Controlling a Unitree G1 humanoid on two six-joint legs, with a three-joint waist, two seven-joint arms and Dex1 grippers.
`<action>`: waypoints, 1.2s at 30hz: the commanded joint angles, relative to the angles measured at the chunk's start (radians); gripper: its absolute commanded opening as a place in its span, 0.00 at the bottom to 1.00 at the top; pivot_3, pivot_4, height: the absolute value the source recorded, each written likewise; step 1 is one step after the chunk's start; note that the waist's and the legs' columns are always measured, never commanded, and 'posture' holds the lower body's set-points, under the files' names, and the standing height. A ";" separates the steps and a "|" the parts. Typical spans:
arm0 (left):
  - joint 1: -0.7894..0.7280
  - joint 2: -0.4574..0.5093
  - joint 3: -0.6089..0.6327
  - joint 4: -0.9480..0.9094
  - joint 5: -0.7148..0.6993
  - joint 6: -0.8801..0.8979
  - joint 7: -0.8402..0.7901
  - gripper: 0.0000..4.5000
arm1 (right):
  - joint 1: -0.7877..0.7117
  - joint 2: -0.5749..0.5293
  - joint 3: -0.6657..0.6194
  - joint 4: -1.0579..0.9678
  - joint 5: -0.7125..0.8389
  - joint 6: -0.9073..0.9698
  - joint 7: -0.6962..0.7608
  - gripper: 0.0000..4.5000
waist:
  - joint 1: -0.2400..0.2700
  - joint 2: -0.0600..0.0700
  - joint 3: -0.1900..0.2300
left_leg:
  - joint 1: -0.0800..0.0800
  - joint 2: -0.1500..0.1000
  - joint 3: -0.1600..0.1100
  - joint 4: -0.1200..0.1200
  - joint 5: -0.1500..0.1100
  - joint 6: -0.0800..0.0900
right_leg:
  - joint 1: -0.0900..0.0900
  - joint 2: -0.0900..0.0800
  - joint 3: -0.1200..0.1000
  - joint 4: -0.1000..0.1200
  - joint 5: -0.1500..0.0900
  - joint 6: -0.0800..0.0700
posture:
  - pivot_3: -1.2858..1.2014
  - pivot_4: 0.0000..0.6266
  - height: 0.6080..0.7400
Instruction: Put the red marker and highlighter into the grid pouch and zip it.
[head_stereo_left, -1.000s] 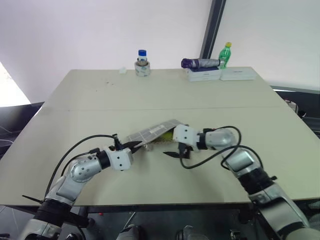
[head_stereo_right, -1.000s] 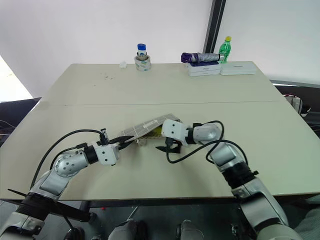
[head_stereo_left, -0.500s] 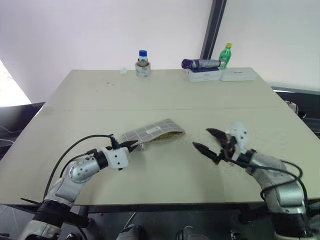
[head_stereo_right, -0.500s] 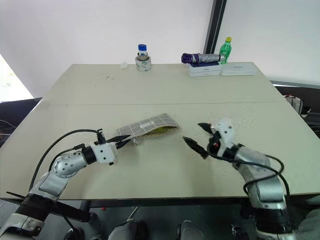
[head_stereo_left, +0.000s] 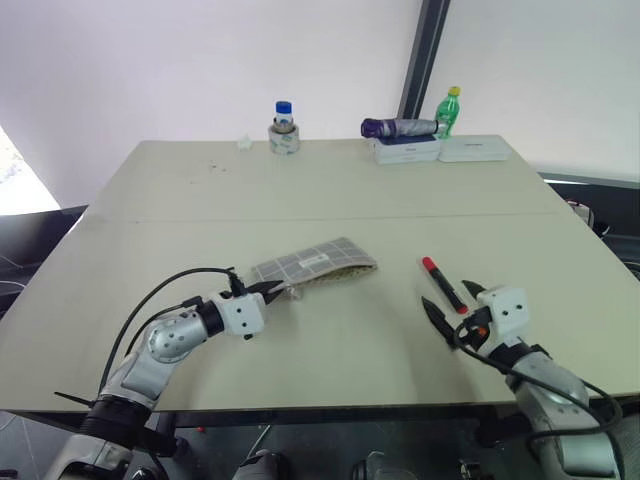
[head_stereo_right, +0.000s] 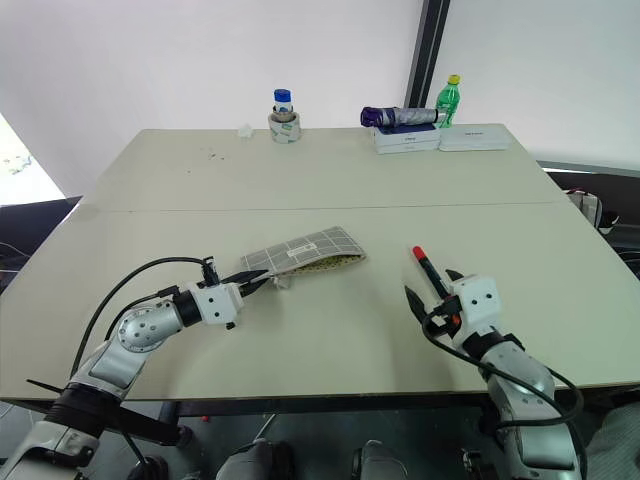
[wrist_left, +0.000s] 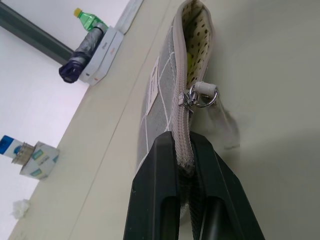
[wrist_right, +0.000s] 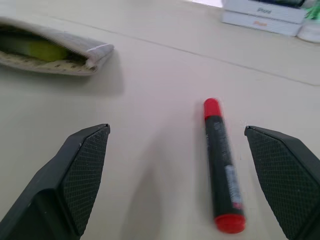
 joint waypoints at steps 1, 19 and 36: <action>-0.013 -0.001 0.008 -0.015 -0.014 -0.018 0.004 0.00 | -0.070 -0.052 -0.014 0.053 -0.010 0.087 -0.018 1.00 | 0.000 0.000 0.000 | 0.000 0.000 0.000 0.000 0.000 0.000 | 0.000 0.000 0.000 0.000 0.000 0.000 | 0.52 0.24 1.00; 0.024 -0.010 0.006 -0.055 0.009 0.007 0.043 0.00 | -0.215 -0.171 0.032 0.075 0.091 0.504 0.076 0.09 | 0.002 0.000 0.000 | 0.000 0.000 0.000 0.000 0.000 0.001 | 0.000 0.000 0.000 0.000 0.000 0.000 | 0.52 0.24 1.00; -0.020 -0.020 -0.011 -0.033 0.011 0.002 0.033 0.00 | -0.190 -0.232 0.227 0.015 0.087 0.165 0.402 0.09 | 0.000 -0.001 0.000 | 0.000 0.000 0.000 0.000 0.000 0.001 | 0.000 0.000 0.000 0.000 0.000 0.000 | 0.52 0.24 1.00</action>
